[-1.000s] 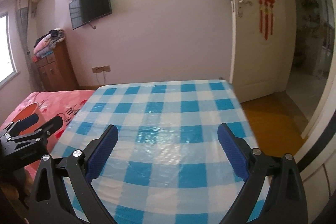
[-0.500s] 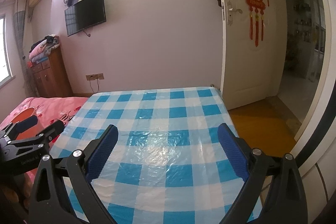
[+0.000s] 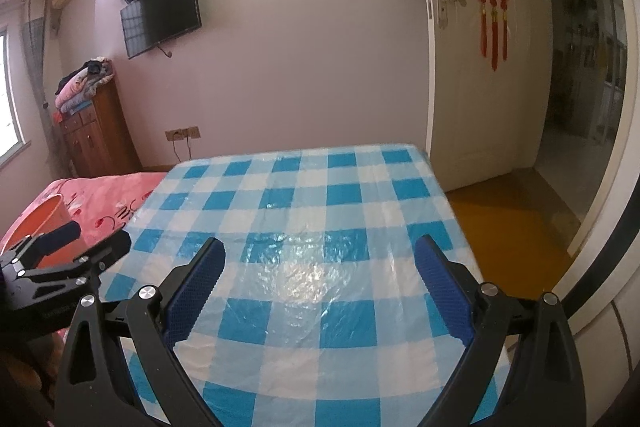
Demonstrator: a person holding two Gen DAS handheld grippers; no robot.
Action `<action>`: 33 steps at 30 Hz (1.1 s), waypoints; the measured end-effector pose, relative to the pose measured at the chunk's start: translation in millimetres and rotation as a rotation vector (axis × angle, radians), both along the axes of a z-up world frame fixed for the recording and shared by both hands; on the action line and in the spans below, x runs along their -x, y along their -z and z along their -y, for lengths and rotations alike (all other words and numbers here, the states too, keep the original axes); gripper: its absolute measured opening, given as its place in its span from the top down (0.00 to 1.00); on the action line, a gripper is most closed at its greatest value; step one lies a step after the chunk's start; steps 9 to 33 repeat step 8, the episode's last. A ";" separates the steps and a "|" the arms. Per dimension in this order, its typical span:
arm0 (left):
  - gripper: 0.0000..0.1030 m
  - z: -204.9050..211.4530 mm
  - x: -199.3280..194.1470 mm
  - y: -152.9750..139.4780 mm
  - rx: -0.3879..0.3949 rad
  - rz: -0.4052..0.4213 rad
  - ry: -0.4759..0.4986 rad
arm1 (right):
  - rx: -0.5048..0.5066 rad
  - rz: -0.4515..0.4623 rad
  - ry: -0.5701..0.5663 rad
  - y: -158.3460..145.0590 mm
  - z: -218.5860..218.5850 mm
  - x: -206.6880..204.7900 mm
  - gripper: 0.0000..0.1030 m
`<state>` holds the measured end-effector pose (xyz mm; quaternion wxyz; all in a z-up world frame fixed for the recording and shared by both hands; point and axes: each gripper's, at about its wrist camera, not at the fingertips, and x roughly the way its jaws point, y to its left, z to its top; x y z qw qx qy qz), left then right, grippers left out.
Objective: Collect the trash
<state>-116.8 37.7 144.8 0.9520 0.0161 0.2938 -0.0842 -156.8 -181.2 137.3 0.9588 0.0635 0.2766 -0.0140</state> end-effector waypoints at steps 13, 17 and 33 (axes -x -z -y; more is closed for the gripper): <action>0.04 18.4 -38.0 55.9 -0.012 -0.141 -0.031 | -0.026 -0.156 0.015 60.0 11.2 -40.2 0.08; 0.04 18.4 -38.0 55.9 -0.012 -0.141 -0.031 | -0.026 -0.156 0.015 60.0 11.2 -40.2 0.08; 0.04 18.4 -38.0 55.9 -0.012 -0.141 -0.031 | -0.026 -0.156 0.015 60.0 11.2 -40.2 0.08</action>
